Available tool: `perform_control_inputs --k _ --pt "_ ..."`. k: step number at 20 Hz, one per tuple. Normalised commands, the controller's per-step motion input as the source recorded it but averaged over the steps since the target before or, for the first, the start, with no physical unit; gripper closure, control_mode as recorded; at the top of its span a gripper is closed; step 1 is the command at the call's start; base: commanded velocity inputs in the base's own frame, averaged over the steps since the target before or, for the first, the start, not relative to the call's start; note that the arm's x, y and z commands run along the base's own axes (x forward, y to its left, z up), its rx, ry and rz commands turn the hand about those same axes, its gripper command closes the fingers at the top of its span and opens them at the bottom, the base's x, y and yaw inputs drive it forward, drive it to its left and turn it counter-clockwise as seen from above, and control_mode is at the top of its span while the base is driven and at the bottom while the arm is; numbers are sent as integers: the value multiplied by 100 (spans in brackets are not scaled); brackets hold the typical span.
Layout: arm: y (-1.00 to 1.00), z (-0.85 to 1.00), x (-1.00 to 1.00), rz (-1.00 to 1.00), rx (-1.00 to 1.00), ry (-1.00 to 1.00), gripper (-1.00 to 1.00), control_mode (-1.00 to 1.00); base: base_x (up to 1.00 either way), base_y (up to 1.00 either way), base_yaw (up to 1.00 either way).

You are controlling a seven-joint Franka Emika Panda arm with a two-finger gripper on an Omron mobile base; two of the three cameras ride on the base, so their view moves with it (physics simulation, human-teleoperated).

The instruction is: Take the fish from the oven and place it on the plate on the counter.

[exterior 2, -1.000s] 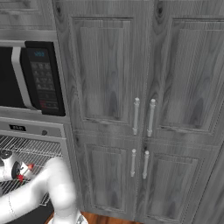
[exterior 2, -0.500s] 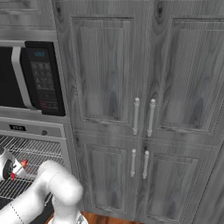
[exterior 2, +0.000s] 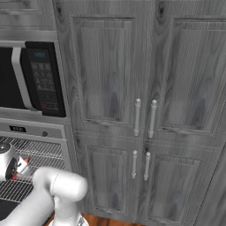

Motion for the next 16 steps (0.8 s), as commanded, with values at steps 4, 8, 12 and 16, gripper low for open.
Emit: perform_control_inputs --k 4,8,12,16 --pt "-72 100 -31 19 1 4 100 -100 0 0 0" --pt "-76 100 -9 13 0 10 100 -100 0 0 0" --pt "-71 100 0 12 0 8 100 -100 0 0 0" --pt "-76 100 -1 11 0 4 100 -100 0 0 0"
